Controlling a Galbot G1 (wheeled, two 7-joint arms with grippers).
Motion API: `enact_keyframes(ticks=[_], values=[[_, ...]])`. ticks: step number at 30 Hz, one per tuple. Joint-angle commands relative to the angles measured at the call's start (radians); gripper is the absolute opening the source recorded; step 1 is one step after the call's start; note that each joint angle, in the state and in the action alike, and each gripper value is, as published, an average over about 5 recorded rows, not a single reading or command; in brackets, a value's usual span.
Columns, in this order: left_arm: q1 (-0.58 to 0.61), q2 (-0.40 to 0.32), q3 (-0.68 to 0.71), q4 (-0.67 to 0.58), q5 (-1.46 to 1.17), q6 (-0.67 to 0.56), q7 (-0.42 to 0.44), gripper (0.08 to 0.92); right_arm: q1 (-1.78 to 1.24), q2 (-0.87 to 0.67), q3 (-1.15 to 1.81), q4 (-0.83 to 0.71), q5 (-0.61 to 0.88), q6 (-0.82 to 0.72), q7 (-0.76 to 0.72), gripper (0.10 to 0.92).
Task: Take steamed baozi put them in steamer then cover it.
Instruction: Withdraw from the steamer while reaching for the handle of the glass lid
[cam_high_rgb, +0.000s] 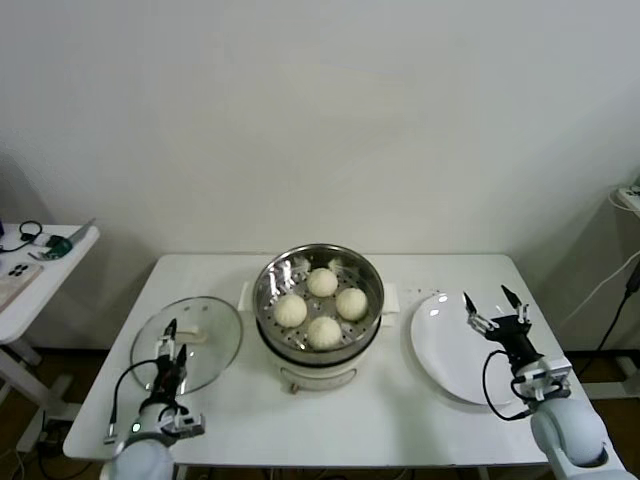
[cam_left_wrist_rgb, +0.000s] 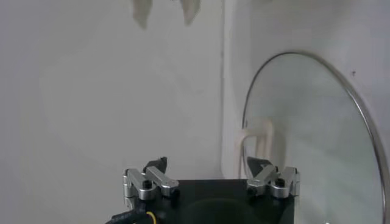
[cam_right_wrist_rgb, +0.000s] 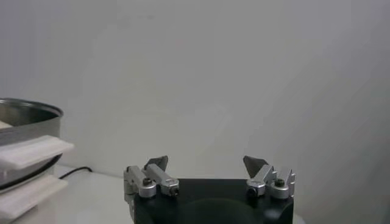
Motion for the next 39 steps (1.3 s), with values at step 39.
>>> enact_keyframes(ticks=[39], values=[[-0.237,-0.005,0.024,0.306,-0.012,-0.097,-0.062,0.558,-0.016,0.054,0.020,-0.039,-0.092,0.045,-0.041,0.823]])
